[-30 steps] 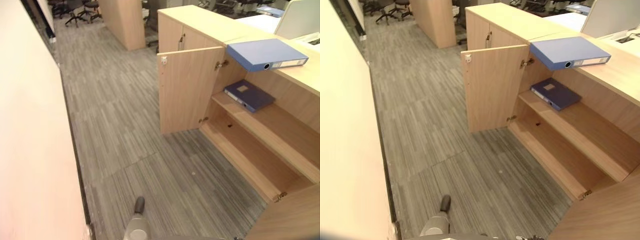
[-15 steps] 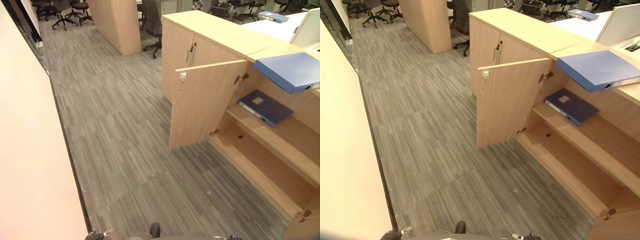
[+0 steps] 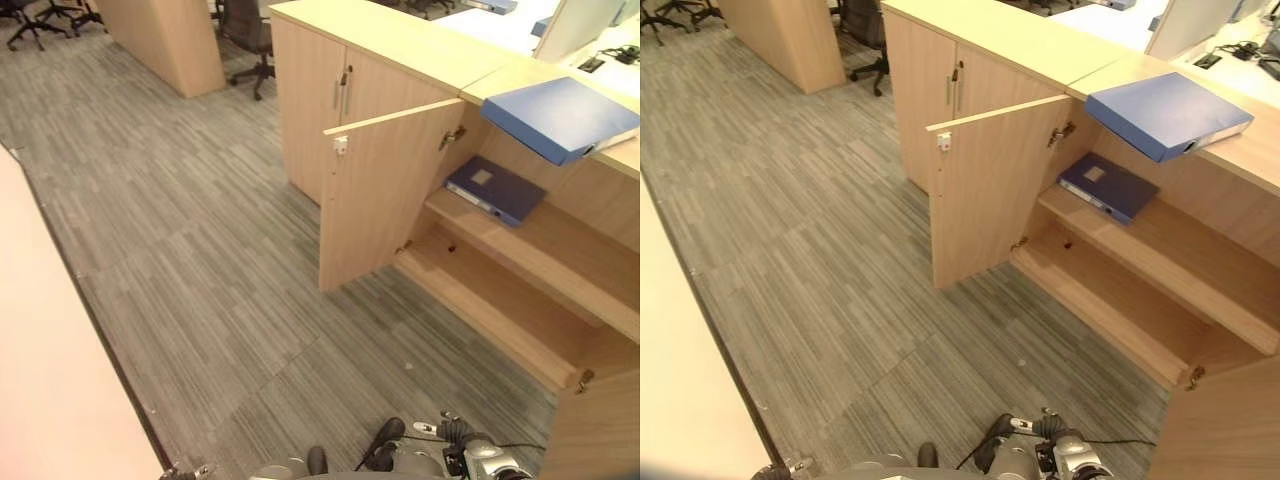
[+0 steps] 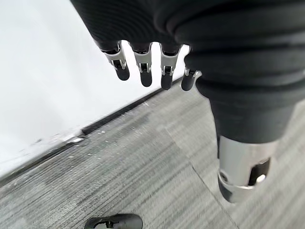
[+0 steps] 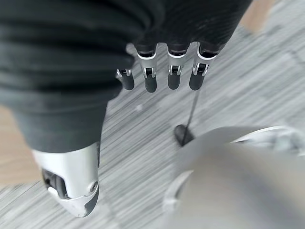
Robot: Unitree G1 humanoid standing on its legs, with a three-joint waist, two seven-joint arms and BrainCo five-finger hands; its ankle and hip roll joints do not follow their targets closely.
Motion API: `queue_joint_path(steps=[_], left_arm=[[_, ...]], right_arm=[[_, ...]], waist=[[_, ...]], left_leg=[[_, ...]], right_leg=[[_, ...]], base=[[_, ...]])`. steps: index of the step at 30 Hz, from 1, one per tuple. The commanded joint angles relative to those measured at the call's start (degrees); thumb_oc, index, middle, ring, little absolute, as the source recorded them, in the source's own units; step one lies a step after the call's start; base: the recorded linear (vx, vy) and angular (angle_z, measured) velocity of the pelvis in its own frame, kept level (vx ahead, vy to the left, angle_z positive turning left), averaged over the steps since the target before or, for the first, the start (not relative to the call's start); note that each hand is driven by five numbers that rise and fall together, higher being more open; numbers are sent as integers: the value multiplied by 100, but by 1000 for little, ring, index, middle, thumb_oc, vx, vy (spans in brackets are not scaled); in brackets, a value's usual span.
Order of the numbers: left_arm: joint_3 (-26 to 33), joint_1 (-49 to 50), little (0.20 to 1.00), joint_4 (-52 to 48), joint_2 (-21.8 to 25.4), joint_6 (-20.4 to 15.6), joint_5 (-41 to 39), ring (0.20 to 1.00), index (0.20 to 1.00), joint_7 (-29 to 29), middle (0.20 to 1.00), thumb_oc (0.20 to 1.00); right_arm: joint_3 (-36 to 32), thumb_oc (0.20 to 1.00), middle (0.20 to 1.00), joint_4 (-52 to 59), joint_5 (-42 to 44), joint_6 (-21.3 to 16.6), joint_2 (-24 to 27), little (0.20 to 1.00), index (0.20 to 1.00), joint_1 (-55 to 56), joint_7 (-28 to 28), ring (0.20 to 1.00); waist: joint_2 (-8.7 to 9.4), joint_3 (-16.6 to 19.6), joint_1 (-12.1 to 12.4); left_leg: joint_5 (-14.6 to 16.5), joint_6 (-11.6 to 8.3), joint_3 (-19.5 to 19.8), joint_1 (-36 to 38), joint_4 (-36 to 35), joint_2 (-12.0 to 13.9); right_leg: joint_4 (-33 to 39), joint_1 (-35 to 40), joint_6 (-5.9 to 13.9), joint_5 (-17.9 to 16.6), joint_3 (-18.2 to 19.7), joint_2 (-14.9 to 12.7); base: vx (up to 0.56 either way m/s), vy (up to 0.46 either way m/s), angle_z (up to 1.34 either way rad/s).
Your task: Put the empty folder in the office cabinet
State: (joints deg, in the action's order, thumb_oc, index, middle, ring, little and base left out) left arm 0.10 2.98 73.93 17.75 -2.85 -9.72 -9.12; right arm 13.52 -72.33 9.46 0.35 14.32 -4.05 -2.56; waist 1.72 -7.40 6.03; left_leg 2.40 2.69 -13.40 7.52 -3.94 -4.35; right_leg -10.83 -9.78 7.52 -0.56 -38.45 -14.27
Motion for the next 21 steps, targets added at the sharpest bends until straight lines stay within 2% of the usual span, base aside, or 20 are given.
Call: queue_joint_path(steps=[1,3,4,5,7,8,9,11,12,15,16,17,18,19,21], left_arm=[[97,-151,1000,247,-62,-43,81,1000,1000,-19,1000,1000],[47,-152,1000,317,-115,-28,62,1000,1000,35,1000,1000],[46,-151,1000,317,-116,-28,61,1000,1000,35,1000,1000],[18,-186,1000,272,-128,-36,23,1000,1000,73,1000,1000],[7,-183,1000,243,-150,-41,-2,1000,1000,123,1000,1000],[7,-183,1000,243,-151,-41,-2,1000,1000,123,1000,1000],[-9,-176,1000,210,-159,-41,0,1000,1000,149,1000,1000],[-62,-212,1000,147,-164,-45,-33,1000,1000,138,1000,1000],[-128,-211,1000,106,-184,-58,-25,1000,1000,161,1000,1000],[-138,-194,1000,105,-192,-60,-36,1000,1000,190,1000,1000],[-100,-183,1000,130,-198,-50,-148,1000,1000,238,1000,1000],[-92,-182,1000,151,-191,-53,-166,1000,1000,248,1000,1000],[-92,-182,1000,152,-191,-54,-166,1000,1000,249,1000,1000],[-186,-214,1000,183,-171,-85,-122,1000,1000,262,1000,1000],[-196,-211,1000,223,-191,-91,-144,1000,1000,267,1000,1000]], right_arm=[[30,1000,1000,-334,-126,-34,-8,1000,1000,-39,-105,1000],[-55,1000,1000,-386,-41,-36,9,1000,1000,5,-98,1000],[-55,1000,1000,-385,-41,-36,11,1000,1000,8,-98,1000],[-15,1000,1000,-379,0,-55,22,1000,1000,-12,-93,1000],[27,1000,1000,-375,36,-72,40,1000,1000,-35,-78,1000],[27,1000,1000,-376,36,-72,41,1000,1000,-35,-78,1000],[44,1000,1000,-353,66,-80,70,1000,1000,-60,-76,1000],[65,1000,1000,-294,88,-87,145,1000,1000,-112,-100,1000],[99,1000,1000,-277,55,-77,207,1000,1000,-108,-81,1000],[131,1000,1000,-297,13,-88,253,1000,1000,-119,-75,1000],[155,1000,1000,-322,-34,-89,292,1000,1000,-119,-69,1000],[170,1000,1000,-341,-59,-89,307,1000,1000,-107,-72,1000],[170,1000,1000,-341,-60,-89,308,1000,1000,-106,-72,1000],[185,1000,1000,-377,-121,-93,338,1000,1000,-79,-81,1000],[136,1000,1000,-439,-142,-93,370,1000,1000,-3,-78,1000]], waist=[[25,27,46],[9,54,-70],[5,57,-63],[49,27,-109],[97,-12,-96],[95,-10,-95],[123,-79,-53],[157,-220,63],[211,-292,119],[270,-334,189],[323,-359,234],[319,-377,280],[327,-381,279],[205,-385,313],[122,-375,309]], left_leg=[[391,-329,391,234,-46,526],[615,-405,337,278,280,732],[636,-411,331,265,311,742],[710,-514,249,141,900,936],[620,-625,155,-141,1937,1152],[626,-626,156,-147,1947,1156],[458,-636,212,-401,2694,1248],[121,-584,537,-959,3647,1267],[224,-484,793,-1419,3782,1105],[356,-450,865,-1593,3363,1077],[366,-499,1042,-1747,2818,1076],[98,-596,1271,-1848,2323,1060],[74,-601,1268,-1824,2281,1053],[-914,-788,1865,-1932,680,1211],[-1095,-896,2150,-1951,79,1277]], right_leg=[[732,660,77,-319,266,276],[637,664,-47,-118,407,377],[636,661,-53,-112,412,385],[711,761,-149,3,510,517],[847,951,-324,133,660,738],[848,949,-326,133,660,741],[897,1061,-455,224,783,866],[985,1244,-624,372,932,1002],[1028,1363,-629,435,1095,1013],[1077,1456,-566,468,1307,994],[1142,1525,-526,483,1437,962],[1192,1589,-515,496,1528,988],[1195,1595,-517,496,1528,982],[1247,1738,-531,547,1738,1052],[1238,1863,-495,644,1900,1083]], base=[[253,-162,-9],[285,-209,-10],[203,-243,-20],[185,-254,-29],[187,-261,-44],[117,-184,-62],[88,-157,-67],[120,-194,-60],[133,-101,-75],[139,12,-85],[177,62,-102],[176,56,-74],[246,193,-71],[259,216,-64],[288,248,-60]])
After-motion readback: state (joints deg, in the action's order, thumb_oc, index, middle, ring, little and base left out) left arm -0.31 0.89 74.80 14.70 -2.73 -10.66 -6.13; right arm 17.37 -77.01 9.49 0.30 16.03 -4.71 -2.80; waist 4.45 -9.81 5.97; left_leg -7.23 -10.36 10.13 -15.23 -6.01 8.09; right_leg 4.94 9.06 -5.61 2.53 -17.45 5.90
